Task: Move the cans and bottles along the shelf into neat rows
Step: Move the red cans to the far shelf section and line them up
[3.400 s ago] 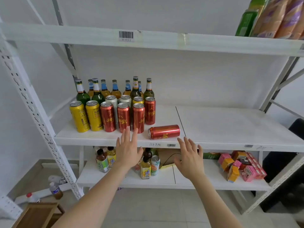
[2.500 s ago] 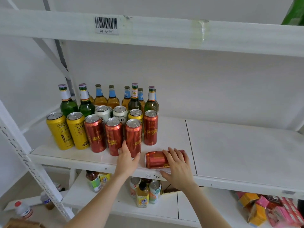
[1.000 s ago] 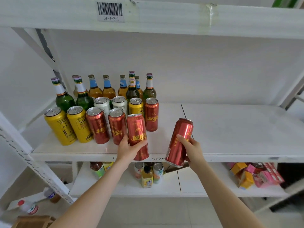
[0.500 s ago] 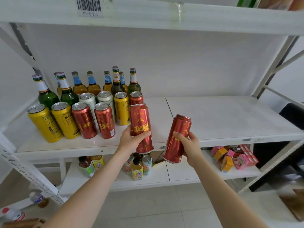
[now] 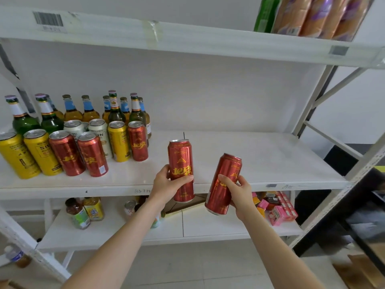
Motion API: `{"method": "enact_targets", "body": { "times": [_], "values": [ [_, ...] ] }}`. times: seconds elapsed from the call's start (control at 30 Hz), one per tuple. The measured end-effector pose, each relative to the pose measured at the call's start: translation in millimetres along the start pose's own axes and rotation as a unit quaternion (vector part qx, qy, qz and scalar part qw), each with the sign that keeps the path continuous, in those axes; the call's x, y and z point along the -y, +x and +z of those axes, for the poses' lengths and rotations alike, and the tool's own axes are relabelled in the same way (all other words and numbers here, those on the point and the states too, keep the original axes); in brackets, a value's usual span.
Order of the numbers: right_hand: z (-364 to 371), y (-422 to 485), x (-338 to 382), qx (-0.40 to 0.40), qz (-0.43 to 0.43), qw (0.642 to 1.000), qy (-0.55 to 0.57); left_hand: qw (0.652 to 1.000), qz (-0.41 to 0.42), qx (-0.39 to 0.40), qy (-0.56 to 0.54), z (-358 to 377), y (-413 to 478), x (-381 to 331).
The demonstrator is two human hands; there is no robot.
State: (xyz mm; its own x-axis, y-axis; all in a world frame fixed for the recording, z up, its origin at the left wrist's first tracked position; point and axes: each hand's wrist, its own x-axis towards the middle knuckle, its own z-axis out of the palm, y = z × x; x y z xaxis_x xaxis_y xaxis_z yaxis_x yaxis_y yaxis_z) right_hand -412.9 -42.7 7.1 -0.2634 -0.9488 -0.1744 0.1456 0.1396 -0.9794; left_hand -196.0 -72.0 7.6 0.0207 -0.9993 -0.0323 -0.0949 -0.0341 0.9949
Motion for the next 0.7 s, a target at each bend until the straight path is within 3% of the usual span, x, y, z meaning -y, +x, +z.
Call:
{"method": "enact_targets", "body": {
  "times": [0.3,0.7],
  "values": [
    [-91,24,9,-0.019,-0.006,1.0,-0.01,1.0,-0.007,0.013,0.017,94,-3,-3],
    [-179,100,27,-0.051,-0.031,0.998,0.011,0.997,0.006,0.057,0.055,212,57,-17]
  ]
}}
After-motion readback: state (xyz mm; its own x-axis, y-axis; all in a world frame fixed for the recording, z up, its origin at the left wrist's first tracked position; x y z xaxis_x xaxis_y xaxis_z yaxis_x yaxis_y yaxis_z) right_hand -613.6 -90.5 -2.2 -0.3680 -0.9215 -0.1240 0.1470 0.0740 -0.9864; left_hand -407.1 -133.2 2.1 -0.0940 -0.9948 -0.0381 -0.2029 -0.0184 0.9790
